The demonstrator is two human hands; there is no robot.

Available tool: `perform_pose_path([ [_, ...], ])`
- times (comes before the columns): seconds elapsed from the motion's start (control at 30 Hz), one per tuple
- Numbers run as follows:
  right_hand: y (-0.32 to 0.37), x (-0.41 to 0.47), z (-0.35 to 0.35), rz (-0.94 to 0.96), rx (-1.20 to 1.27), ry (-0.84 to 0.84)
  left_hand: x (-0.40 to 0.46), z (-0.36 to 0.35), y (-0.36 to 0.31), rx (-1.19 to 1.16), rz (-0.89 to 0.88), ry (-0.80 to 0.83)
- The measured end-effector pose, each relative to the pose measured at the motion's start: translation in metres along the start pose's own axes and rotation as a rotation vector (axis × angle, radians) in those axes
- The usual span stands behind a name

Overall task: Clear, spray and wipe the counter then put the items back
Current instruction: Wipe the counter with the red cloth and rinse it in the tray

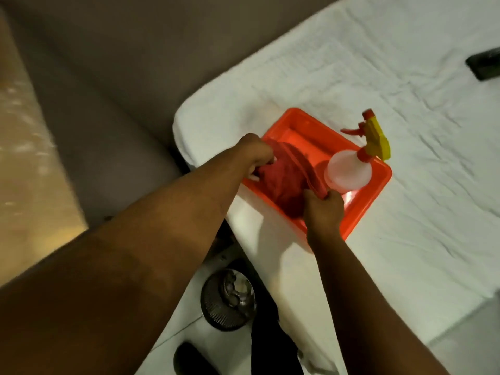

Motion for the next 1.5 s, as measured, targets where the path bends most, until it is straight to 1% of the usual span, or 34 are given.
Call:
perform_pose_path([
  [0.1, 0.034, -0.053, 0.001, 0.042, 0.101, 0.003, -0.044, 0.051, -0.017, 0.061, 0.005, 0.063],
  [0.17, 0.06, -0.095, -0.002, 0.088, 0.223, 0.038, -0.076, 0.094, -0.029, 0.084, -0.035, 0.057],
  [0.27, 0.108, -0.182, -0.016, 0.208, 0.411, 0.123, -0.14, 0.182, -0.029, 0.055, -0.155, -0.005],
  [0.33, 0.134, -0.244, -0.032, 0.269, 0.516, 0.216, -0.184, 0.239, -0.017, 0.023, -0.258, -0.054],
  [0.4, 0.147, -0.312, -0.059, 0.321, 0.534, 0.307, -0.231, 0.306, 0.015, -0.036, -0.353, -0.162],
  [0.53, 0.148, -0.429, -0.117, 0.437, 0.42, 0.359, -0.29, 0.416, 0.109, -0.114, -0.412, -0.355],
  [0.63, 0.137, -0.5, -0.167, 0.516, 0.393, 0.387, -0.308, 0.477, 0.191, -0.309, -0.418, -0.499],
  [0.73, 0.116, -0.545, -0.211, 0.549, 0.244, 0.414, -0.308, 0.513, 0.258, -0.393, -0.428, -0.622],
  [0.77, 0.106, -0.559, -0.227, 0.538, 0.173, 0.44, -0.306, 0.522, 0.284, -0.371, -0.405, -0.664],
  [0.83, 0.086, -0.575, -0.25, 0.517, -0.043, 0.476, -0.3, 0.529, 0.329, -0.214, -0.331, -0.737],
  [0.9, 0.074, -0.586, -0.261, 0.564, -0.338, 0.459, -0.294, 0.526, 0.368, 0.0, -0.28, -0.744],
  [0.93, 0.075, -0.591, -0.262, 0.625, -0.456, 0.434, -0.294, 0.524, 0.384, 0.079, -0.28, -0.75],
  [0.97, 0.082, -0.597, -0.262, 0.727, -0.557, 0.393, -0.298, 0.525, 0.397, 0.128, -0.294, -0.775],
  [1.0, 0.093, -0.605, -0.261, 0.867, -0.636, 0.335, -0.304, 0.527, 0.408, 0.151, -0.311, -0.807],
  [1.07, 0.117, -0.634, -0.269, 1.216, -0.736, 0.239, -0.316, 0.533, 0.435, 0.176, -0.32, -0.866],
  [1.1, 0.125, -0.651, -0.28, 1.378, -0.761, 0.243, -0.32, 0.532, 0.448, 0.214, -0.31, -0.879],
  [1.13, 0.128, -0.665, -0.297, 1.507, -0.811, 0.286, -0.322, 0.528, 0.461, 0.256, -0.288, -0.874],
  [1.17, 0.125, -0.673, -0.317, 1.583, -0.884, 0.365, -0.324, 0.521, 0.472, 0.292, -0.269, -0.861],
  [1.23, 0.104, -0.67, -0.358, 1.62, -1.105, 0.549, -0.327, 0.504, 0.489, 0.319, -0.273, -0.855],
  [1.3, 0.077, -0.651, -0.381, 1.571, -1.26, 0.655, -0.326, 0.485, 0.494, 0.337, -0.308, -0.84],
  [1.37, 0.063, -0.633, -0.386, 1.554, -1.261, 0.644, -0.319, 0.467, 0.488, 0.377, -0.335, -0.81],
  [1.5, 0.059, -0.62, -0.38, 1.556, -1.203, 0.584, -0.303, 0.443, 0.47, 0.404, -0.345, -0.742],
])
Point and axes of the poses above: each hand's wrist, its own x-axis towards the middle knuckle, its own z-axis out of the back of the hand, y = z × x, the point moved 10 cm from there along x, towards the middle knuckle, and after that the axes turned 3 degrees about -y, right-handed, at the moved point
